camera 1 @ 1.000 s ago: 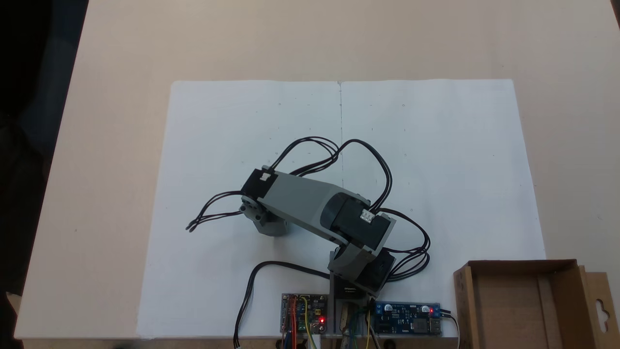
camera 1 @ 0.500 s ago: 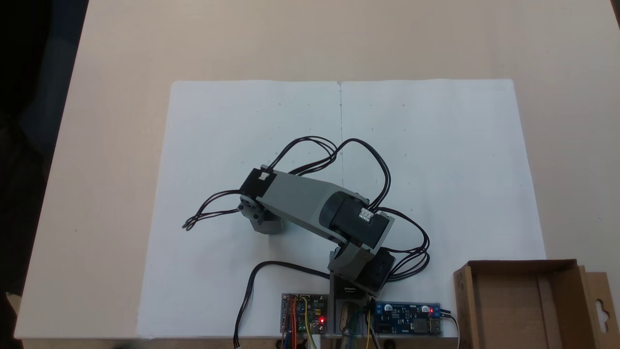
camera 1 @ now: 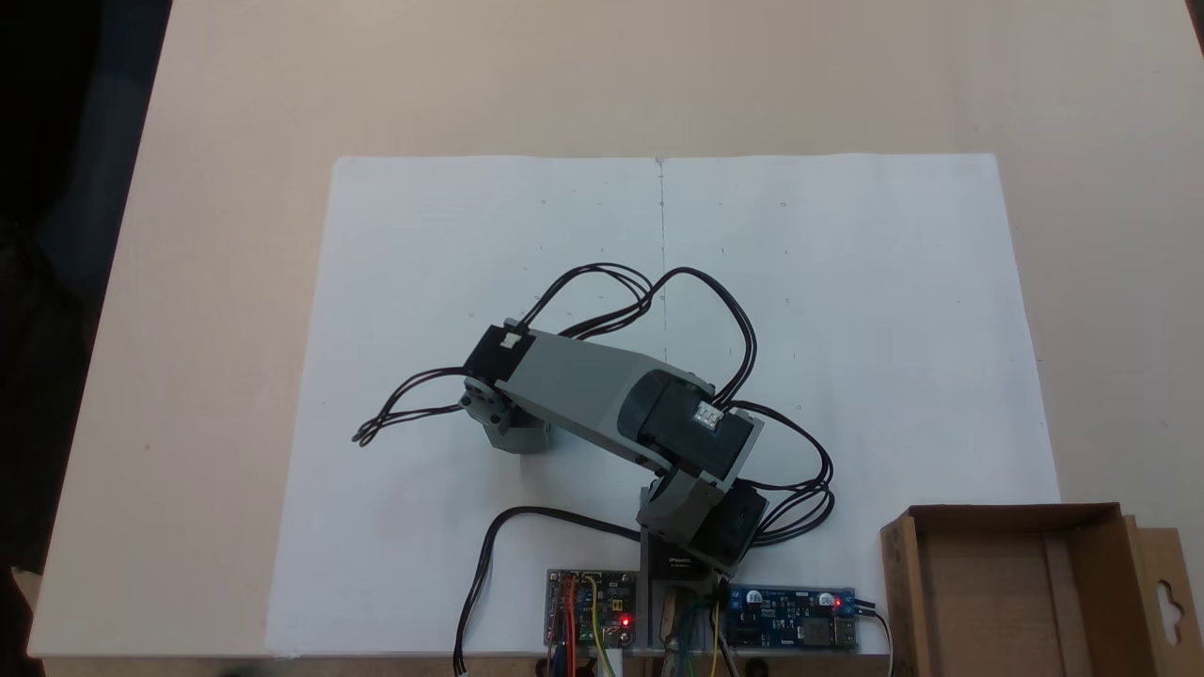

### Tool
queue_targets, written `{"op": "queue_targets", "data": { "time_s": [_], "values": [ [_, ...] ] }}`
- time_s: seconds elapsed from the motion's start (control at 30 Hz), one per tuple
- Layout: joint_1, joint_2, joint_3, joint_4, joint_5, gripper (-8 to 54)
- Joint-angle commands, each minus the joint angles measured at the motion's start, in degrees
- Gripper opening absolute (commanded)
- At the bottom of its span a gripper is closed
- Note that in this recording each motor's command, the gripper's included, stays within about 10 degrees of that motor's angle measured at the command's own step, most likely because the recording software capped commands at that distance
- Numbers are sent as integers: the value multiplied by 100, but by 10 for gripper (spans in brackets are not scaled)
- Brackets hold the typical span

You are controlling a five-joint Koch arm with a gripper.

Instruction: Grasp a green dice and put it in the bin.

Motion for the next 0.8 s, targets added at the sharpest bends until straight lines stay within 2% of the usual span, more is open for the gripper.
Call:
{"op": "queue_targets", "data": {
  "time_s": [0.0,0.23,0.37,0.47,0.63,0.77],
  "values": [
    [-26,-70,35,-765,70,292],
    [62,-70,35,-765,-9,270],
    [114,-44,35,-765,-9,165],
    [202,-18,35,-765,-18,121],
    [668,0,35,-949,-123,121],
    [1881,141,26,-1389,-615,121]
  ]
}}
